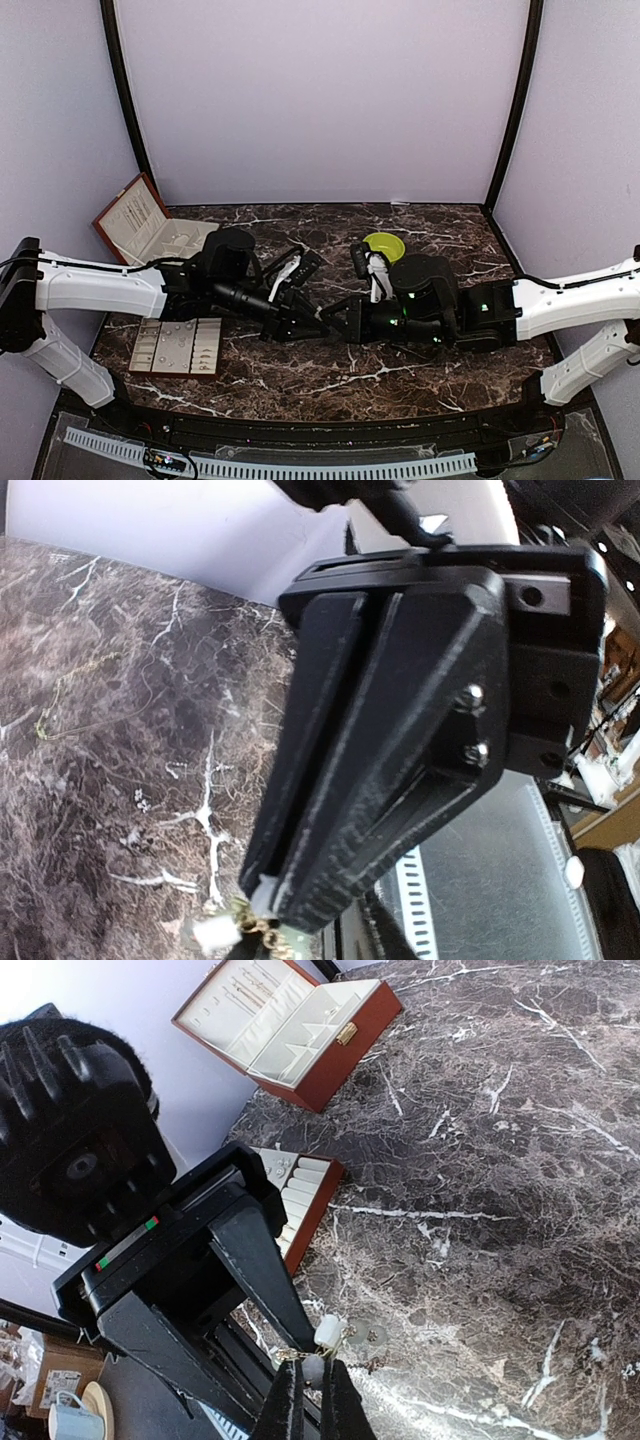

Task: Organize the mixed jewelry
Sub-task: Pass from the right arm to the left

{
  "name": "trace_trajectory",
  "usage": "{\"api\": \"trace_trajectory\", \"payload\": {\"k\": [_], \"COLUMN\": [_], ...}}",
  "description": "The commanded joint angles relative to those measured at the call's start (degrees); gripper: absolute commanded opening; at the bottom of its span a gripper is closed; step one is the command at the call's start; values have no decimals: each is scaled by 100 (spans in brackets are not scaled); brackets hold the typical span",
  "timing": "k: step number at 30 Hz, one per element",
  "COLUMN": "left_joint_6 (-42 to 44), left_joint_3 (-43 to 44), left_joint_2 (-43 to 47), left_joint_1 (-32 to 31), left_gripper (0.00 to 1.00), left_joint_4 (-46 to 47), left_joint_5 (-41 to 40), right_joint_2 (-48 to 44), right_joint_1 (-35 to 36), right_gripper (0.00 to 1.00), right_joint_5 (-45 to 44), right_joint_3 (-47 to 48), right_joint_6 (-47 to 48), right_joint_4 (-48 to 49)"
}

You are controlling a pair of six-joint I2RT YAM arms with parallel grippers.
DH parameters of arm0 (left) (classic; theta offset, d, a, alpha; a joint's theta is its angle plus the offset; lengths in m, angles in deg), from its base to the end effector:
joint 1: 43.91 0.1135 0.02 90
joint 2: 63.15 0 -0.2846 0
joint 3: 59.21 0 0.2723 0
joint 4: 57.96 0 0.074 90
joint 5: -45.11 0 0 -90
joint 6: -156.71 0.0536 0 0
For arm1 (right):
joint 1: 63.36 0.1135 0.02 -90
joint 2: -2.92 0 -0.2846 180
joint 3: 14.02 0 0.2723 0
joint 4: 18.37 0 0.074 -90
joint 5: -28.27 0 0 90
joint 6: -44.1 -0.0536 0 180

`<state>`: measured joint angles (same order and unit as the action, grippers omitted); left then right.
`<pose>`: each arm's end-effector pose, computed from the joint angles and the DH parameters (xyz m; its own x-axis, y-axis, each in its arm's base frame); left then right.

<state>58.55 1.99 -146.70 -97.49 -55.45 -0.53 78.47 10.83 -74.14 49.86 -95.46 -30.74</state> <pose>0.1750 -0.3003 0.2546 -0.3365 0.2852 -0.8974 0.9274 -0.0649 -0.3684 0.1013 0.3154 0.2825 -0.7465 0.0920 -0.6590 -0.4904 0.5934 0.6383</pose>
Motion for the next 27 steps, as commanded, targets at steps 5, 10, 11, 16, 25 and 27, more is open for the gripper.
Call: {"api": "trace_trajectory", "payload": {"k": [5,10,11,16,25,27], "left_joint_6": [40,102,115,207,269,280], "left_joint_3": [-39,-39,-39,-23,13,27], "left_joint_2": [242,267,268,281,260,245], "left_joint_1": [-26,-26,-27,-21,-26,-24], "left_gripper": [15,5,4,0,0,0], "left_joint_4": [228,152,127,9,-173,-227], "left_joint_5": [-47,-171,-187,-290,-589,-733], "right_joint_2": [24,-19,-29,-76,-251,-296], "right_joint_1": [-28,-28,-28,-28,-28,-28], "right_gripper": [3,4,4,3,27,36], "right_joint_5": [65,79,80,39,-126,-147], "right_joint_3": [-17,-65,-77,-130,-242,-268], "right_joint_6": [30,26,25,8,-19,-6], "right_joint_4": [133,118,122,114,111,113]}}
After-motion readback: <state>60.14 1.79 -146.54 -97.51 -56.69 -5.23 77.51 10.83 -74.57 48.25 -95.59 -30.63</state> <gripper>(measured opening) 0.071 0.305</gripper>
